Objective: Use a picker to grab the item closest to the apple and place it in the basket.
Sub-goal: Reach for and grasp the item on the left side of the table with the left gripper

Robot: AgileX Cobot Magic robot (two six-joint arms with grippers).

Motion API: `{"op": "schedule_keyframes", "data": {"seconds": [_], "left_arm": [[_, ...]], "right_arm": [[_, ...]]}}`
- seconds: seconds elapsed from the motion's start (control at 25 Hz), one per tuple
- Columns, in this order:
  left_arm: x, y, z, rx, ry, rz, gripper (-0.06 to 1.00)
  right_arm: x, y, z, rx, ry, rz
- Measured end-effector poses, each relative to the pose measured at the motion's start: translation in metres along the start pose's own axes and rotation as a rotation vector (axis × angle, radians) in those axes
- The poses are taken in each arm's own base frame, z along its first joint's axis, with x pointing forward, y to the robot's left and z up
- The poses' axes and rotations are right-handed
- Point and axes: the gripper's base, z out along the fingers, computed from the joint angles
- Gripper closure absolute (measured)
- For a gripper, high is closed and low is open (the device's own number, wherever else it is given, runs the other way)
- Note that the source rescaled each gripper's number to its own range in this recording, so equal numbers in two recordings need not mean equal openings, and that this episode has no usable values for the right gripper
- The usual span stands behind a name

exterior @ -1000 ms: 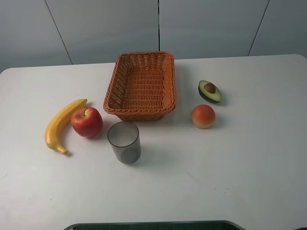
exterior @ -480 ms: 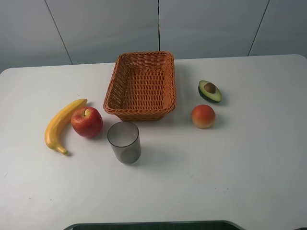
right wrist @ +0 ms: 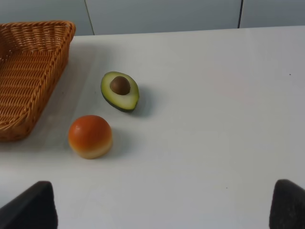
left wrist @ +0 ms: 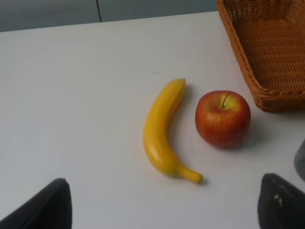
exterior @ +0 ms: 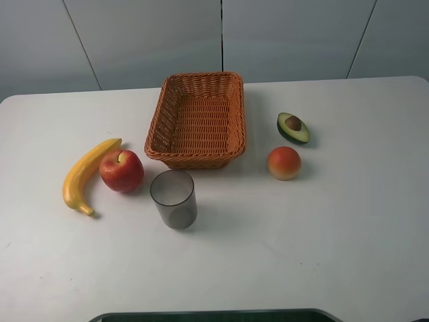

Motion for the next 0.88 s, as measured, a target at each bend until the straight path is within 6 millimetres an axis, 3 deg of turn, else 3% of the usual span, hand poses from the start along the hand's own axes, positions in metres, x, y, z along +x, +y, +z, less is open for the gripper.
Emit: {"op": "schedule_keyframes", "data": {"seconds": [0.36, 0.52, 0.68, 0.88], "left_arm": [[-0.001, 0.0, 0.0, 0.005, -0.014, -0.046, -0.06], [-0.012, 0.002, 0.005, -0.011, -0.009, -0.043, -0.06], [-0.029, 0.004, 0.029, -0.019, 0.069, -0.047, -0.06], [-0.052, 0.009, 0.073, -0.033, 0.233, -0.045, -0.06]], "right_arm": [[0.0, 0.0, 0.0, 0.0, 0.0, 0.0], [0.0, 0.0, 0.0, 0.0, 0.0, 0.0], [0.0, 0.0, 0.0, 0.0, 0.0, 0.0], [0.0, 0.0, 0.0, 0.0, 0.0, 0.0]]}}
